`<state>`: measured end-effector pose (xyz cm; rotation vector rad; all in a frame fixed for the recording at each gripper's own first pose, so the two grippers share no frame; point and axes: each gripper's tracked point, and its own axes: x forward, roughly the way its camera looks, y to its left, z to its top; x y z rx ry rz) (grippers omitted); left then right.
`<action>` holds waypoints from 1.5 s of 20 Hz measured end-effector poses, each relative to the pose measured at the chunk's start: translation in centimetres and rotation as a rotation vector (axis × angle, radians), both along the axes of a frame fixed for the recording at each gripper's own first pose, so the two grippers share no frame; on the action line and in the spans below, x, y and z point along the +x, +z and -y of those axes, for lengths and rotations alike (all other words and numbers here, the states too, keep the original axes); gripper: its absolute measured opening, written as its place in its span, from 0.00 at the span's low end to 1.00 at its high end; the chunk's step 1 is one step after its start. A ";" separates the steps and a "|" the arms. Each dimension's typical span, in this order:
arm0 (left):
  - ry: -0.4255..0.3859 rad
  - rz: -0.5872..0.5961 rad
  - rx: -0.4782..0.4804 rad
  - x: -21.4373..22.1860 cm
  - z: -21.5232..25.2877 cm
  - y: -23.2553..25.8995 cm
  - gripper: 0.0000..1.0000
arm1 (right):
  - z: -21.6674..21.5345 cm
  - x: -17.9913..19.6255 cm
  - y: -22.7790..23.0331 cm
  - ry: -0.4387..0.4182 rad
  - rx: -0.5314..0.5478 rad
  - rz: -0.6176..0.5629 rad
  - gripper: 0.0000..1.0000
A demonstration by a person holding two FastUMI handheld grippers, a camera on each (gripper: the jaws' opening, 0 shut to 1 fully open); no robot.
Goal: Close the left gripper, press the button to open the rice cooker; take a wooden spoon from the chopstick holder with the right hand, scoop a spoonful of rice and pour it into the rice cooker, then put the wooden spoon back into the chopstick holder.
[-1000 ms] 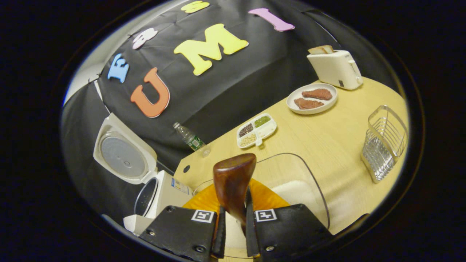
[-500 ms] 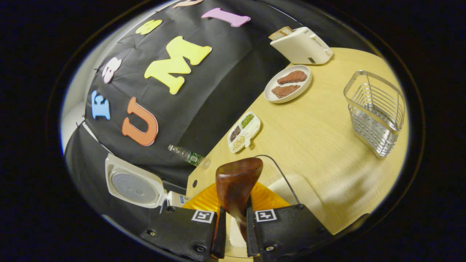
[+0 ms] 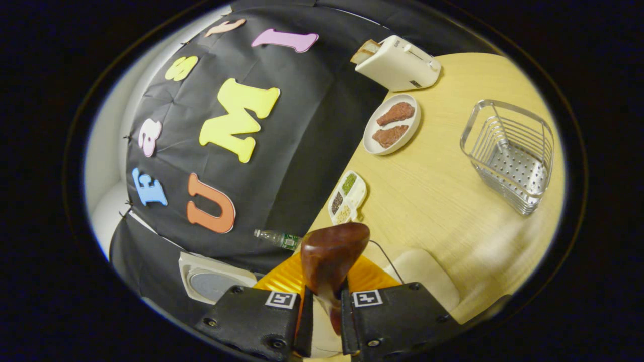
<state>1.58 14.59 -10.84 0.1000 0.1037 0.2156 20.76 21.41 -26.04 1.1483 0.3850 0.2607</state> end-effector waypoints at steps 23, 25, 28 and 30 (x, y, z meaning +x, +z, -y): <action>0.041 -0.001 -0.029 -1.7 -2.7 -1.3 0.95 | -8.8 -0.8 15.7 0.114 0.157 0.088 0.27; 0.057 -0.003 -0.034 -2.1 -3.3 -1.6 0.95 | -12.7 -0.9 16.9 0.164 0.144 0.096 0.27; 0.069 -0.008 -0.043 -2.1 -3.8 -2.0 0.95 | -18.7 -0.8 16.6 0.226 0.151 0.087 0.27; 0.076 -0.007 -0.042 -2.4 -3.9 -2.2 0.95 | -22.2 -0.5 15.3 0.263 0.128 0.062 0.27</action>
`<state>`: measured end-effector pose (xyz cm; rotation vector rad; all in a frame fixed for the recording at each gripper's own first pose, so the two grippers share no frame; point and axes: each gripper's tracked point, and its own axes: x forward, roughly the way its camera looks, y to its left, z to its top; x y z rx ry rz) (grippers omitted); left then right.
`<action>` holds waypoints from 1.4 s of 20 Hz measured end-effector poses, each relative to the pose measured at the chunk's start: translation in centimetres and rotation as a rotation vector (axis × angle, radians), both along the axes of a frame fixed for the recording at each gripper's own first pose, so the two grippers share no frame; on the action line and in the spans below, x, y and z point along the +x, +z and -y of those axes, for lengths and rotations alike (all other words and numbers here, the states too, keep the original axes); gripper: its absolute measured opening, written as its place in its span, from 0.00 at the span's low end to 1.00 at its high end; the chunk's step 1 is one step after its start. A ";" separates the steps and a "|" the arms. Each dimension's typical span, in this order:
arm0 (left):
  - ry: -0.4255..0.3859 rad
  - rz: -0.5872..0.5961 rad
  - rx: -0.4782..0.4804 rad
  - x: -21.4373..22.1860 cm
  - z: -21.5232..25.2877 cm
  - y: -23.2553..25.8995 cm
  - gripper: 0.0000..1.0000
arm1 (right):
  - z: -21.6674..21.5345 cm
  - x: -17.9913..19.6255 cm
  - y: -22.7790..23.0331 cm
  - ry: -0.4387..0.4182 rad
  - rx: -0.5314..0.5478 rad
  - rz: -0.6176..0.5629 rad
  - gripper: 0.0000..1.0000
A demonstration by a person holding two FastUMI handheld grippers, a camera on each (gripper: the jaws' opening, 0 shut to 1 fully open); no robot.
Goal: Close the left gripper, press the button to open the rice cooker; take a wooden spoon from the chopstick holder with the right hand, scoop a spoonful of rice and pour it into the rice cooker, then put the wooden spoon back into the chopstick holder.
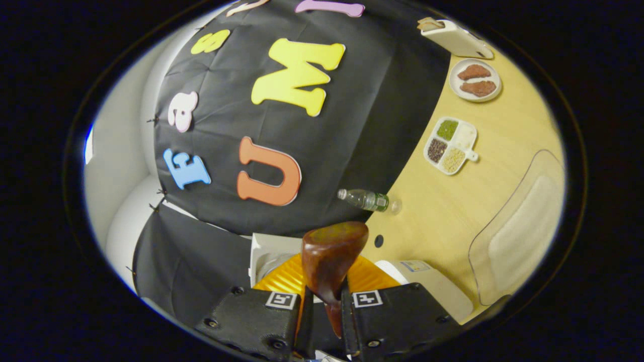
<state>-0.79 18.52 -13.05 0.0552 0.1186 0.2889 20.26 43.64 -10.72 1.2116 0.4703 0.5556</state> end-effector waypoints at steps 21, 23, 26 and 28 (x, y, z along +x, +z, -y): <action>0.050 0.006 -0.031 -1.9 -1.4 -0.4 0.95 | -14.0 -3.8 -0.9 0.094 -1.189 0.855 0.27; 0.047 0.007 -0.035 -2.0 -1.3 -0.4 0.95 | -14.9 -4.8 -0.7 0.115 -1.285 0.983 0.27; 0.042 0.010 -0.034 -2.0 -1.1 -0.3 0.95 | -15.4 -4.8 -1.3 0.143 -1.337 1.072 0.27; 0.044 0.014 -0.028 -2.0 -1.2 -0.2 0.95 | -15.6 -5.0 -1.0 0.151 -1.366 1.121 0.27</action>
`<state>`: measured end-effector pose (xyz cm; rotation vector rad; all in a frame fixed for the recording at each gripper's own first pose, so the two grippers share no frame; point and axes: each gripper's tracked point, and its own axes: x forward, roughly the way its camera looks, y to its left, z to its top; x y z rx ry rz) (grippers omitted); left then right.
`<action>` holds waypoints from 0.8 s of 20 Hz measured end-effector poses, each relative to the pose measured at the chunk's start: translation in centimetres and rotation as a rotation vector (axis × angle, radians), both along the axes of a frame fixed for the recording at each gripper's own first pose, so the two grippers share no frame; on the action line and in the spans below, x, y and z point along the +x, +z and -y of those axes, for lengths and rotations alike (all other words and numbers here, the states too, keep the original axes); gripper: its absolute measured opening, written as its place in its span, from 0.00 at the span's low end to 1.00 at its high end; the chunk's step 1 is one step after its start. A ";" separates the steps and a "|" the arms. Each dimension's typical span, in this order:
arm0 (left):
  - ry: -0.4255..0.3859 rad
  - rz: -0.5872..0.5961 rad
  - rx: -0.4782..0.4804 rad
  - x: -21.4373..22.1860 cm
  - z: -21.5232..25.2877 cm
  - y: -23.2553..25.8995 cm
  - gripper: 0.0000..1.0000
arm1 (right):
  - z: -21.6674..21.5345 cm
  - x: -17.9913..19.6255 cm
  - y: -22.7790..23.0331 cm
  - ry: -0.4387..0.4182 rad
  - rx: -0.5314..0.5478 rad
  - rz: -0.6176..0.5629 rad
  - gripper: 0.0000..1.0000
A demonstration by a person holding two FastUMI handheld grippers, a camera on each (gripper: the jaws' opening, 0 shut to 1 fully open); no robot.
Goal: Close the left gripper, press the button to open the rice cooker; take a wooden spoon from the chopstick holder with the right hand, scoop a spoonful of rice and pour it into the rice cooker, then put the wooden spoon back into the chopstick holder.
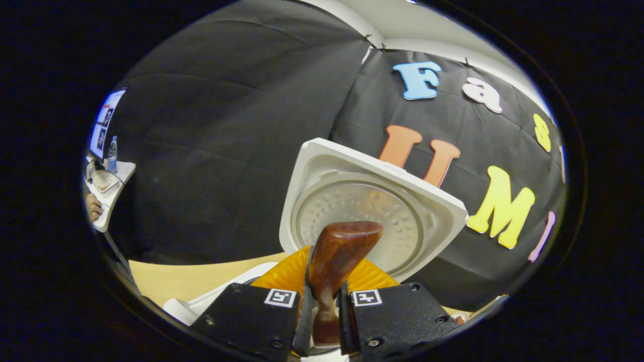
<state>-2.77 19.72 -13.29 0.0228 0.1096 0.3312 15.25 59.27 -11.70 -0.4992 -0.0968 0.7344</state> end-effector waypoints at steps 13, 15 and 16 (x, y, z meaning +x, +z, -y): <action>-0.004 0.007 0.008 -0.5 0.3 0.9 0.95 | 4.7 -0.3 4.2 0.030 0.544 -0.459 0.27; -0.011 0.012 0.013 -0.5 0.8 1.1 0.95 | 7.8 0.4 5.9 0.015 0.704 -0.549 0.27; -0.016 0.015 0.016 -0.4 0.9 1.3 0.95 | 9.7 0.9 6.6 0.001 0.772 -0.587 0.27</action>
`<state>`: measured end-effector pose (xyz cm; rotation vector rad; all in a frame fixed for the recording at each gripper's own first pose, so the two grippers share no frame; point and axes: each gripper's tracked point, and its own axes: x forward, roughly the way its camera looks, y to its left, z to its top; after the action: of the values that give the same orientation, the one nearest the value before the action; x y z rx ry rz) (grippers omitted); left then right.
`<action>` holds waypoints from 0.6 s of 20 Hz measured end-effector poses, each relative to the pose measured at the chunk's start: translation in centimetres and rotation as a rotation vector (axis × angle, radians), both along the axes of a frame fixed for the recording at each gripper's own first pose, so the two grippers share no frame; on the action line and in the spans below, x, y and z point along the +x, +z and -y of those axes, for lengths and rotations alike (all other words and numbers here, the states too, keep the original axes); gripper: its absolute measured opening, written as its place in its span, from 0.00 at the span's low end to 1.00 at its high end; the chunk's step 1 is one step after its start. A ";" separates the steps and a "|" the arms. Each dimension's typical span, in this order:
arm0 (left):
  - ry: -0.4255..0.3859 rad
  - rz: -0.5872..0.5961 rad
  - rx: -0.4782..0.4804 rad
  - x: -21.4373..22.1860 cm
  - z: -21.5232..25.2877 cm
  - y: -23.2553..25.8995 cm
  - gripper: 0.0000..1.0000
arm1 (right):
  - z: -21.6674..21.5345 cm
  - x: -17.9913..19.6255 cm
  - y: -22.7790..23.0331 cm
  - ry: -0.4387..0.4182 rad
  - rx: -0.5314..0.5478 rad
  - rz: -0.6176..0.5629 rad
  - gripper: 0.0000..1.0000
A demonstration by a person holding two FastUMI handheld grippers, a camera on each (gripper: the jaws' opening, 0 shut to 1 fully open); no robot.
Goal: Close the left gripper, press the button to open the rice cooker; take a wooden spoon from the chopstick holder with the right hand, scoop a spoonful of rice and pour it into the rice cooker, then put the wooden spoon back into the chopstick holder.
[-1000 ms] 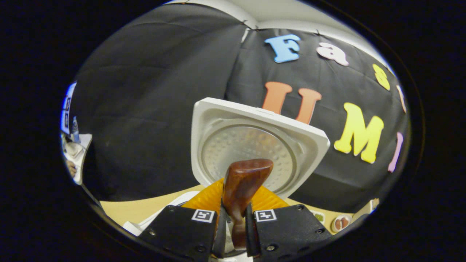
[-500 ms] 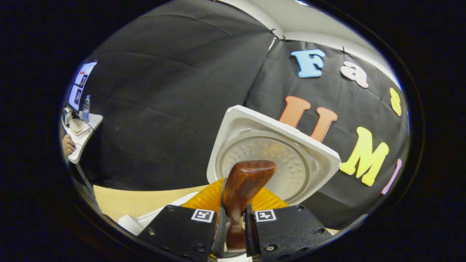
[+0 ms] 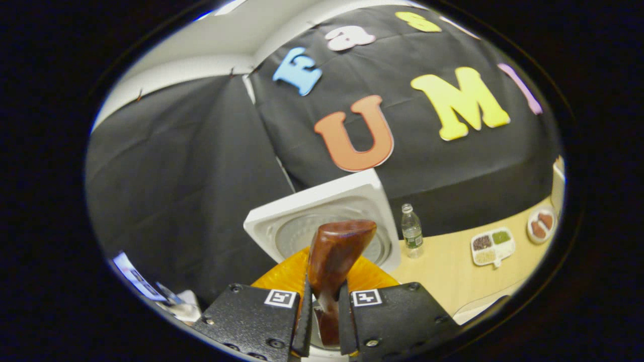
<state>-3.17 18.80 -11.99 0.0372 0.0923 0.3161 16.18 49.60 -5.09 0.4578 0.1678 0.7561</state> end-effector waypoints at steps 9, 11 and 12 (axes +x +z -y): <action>-0.079 0.016 0.024 0.8 3.8 1.4 0.95 | 19.4 3.3 3.2 -0.266 0.303 -0.083 0.27; -0.104 0.018 0.024 1.0 4.9 1.5 0.95 | 24.2 3.5 2.7 -0.338 0.315 -0.074 0.27; -0.117 0.016 0.022 1.2 5.6 1.5 0.95 | 27.0 3.7 2.3 -0.378 0.309 -0.064 0.27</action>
<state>-1.98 13.23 -10.45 0.0613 0.0704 0.2007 19.90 22.64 -2.78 0.7828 0.0212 0.3955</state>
